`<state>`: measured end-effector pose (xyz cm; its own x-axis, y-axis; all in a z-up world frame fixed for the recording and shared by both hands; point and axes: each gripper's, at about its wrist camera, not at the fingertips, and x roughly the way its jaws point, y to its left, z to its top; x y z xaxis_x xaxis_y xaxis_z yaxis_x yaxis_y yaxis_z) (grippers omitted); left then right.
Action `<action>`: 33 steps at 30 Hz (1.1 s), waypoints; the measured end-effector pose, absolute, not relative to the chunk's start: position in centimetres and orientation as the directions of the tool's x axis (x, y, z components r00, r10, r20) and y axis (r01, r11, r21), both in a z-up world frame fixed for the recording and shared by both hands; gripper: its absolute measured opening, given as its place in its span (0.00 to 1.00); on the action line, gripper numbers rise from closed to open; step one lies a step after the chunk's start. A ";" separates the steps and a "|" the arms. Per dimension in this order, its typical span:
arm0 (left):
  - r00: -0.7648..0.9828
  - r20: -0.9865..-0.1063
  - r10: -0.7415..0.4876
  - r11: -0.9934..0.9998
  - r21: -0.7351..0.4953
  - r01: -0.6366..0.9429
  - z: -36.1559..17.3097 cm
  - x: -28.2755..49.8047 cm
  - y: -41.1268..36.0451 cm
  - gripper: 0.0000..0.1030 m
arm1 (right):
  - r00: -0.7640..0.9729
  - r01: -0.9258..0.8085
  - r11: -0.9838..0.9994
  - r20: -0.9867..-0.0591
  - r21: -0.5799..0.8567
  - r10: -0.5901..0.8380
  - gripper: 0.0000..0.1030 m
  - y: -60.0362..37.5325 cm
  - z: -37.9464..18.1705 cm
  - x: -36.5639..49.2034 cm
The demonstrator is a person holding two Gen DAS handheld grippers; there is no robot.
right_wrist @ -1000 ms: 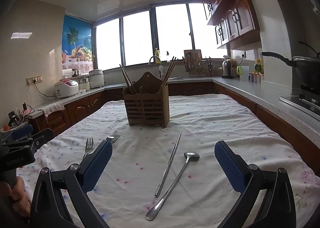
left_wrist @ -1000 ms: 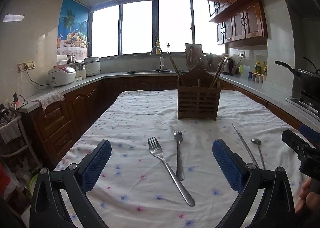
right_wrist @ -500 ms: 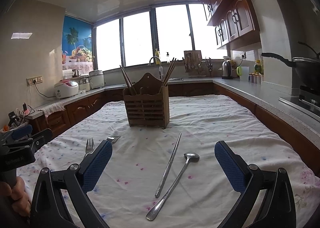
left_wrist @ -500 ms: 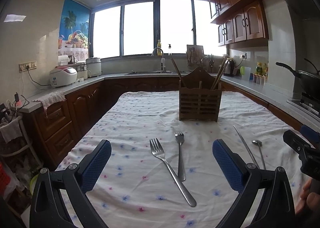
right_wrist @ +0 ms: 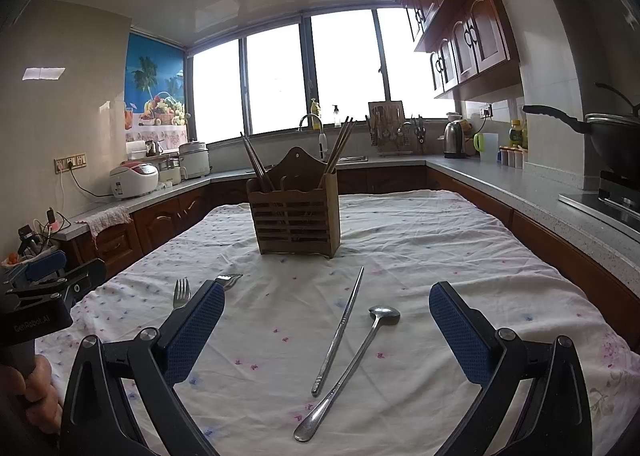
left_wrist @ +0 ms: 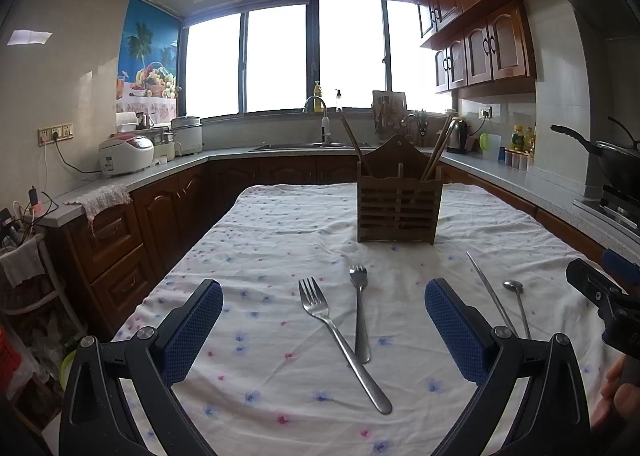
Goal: Organize utensils
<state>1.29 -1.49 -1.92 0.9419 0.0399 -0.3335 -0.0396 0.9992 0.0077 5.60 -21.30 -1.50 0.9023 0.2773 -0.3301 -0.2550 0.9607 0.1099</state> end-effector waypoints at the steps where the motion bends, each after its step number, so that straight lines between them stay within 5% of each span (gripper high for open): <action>1: 0.942 -0.332 0.038 0.999 0.008 -0.037 -1.9 1.3 -1.5 0.99 | 0.902 -0.256 0.960 -0.330 0.110 0.278 1.00 -21.3 -1.5 5.6; 33: 0.945 -0.326 0.036 0.999 0.005 -0.037 -1.8 1.4 -2.0 0.99 | 0.902 -0.263 0.957 -0.321 0.122 0.289 1.00 -21.2 -1.0 5.5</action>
<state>1.42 -2.03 -1.83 0.9445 0.0365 -0.3264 -0.0370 0.9993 0.0046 5.50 -21.16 -1.02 0.9020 0.2887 -0.3209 -0.2630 0.9571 0.1217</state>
